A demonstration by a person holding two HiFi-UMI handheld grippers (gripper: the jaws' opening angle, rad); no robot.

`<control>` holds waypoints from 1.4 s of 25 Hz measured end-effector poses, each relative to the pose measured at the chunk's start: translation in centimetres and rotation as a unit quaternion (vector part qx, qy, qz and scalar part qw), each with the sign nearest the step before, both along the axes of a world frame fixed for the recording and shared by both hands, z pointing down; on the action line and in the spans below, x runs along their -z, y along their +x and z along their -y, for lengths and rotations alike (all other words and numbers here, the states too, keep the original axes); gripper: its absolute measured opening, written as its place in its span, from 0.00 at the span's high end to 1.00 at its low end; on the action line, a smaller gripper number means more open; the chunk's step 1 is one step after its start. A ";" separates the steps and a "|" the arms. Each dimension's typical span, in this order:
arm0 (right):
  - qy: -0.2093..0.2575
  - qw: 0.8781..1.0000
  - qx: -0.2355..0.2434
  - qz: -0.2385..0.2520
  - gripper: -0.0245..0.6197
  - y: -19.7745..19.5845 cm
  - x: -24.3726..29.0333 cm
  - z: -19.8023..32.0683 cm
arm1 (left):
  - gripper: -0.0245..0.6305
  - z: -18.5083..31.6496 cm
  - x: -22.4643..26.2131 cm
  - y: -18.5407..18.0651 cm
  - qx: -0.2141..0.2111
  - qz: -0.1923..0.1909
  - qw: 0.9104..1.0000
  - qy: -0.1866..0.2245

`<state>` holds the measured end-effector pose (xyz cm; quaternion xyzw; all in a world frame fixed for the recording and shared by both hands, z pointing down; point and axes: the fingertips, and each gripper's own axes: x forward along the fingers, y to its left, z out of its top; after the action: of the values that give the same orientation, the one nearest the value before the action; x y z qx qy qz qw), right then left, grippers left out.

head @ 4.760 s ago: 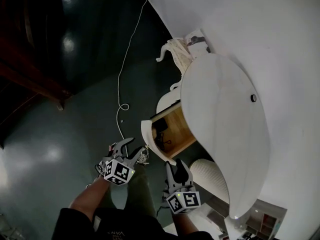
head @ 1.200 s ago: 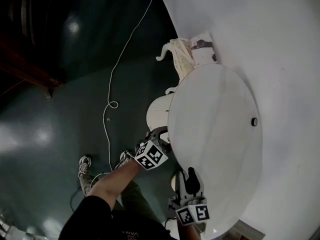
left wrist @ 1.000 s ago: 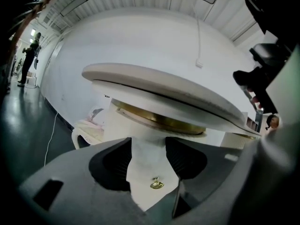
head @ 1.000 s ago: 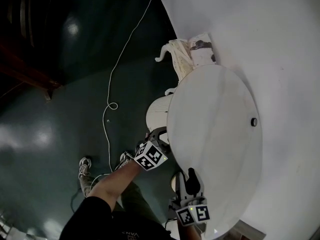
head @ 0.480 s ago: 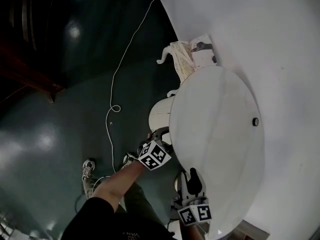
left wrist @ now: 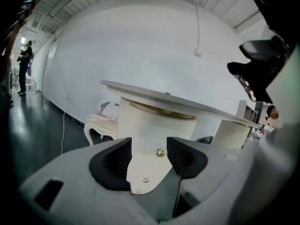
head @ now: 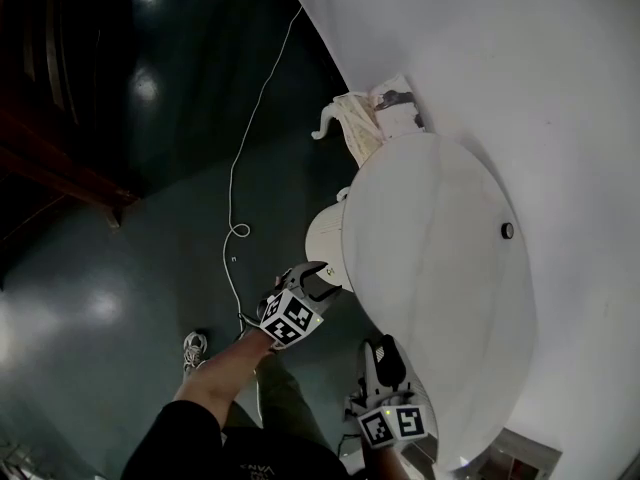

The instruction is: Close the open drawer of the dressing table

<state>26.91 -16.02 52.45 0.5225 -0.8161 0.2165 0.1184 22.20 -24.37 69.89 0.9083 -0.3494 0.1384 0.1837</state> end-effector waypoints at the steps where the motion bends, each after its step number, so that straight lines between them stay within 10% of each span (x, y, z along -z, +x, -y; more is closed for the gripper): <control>1: 0.001 1.000 -0.003 0.001 0.67 -0.3 0.1 -0.3 | 0.60 -0.5 0.2 -0.6 -0.002 0.004 1.000 0.000; 22: 0.035 0.998 -0.047 0.026 0.69 -7.8 3.7 -7.5 | 0.63 -11.5 11.1 -14.2 -0.010 0.043 0.997 0.057; 35: 0.064 0.996 -0.058 0.004 0.80 -10.3 6.5 -11.3 | 0.88 -16.7 19.7 -19.2 -0.002 0.051 0.994 0.101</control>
<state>16.61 -4.76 45.98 0.5749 -0.7969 0.1725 0.0682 3.04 -7.66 50.21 0.9146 -0.3687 0.1489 0.0731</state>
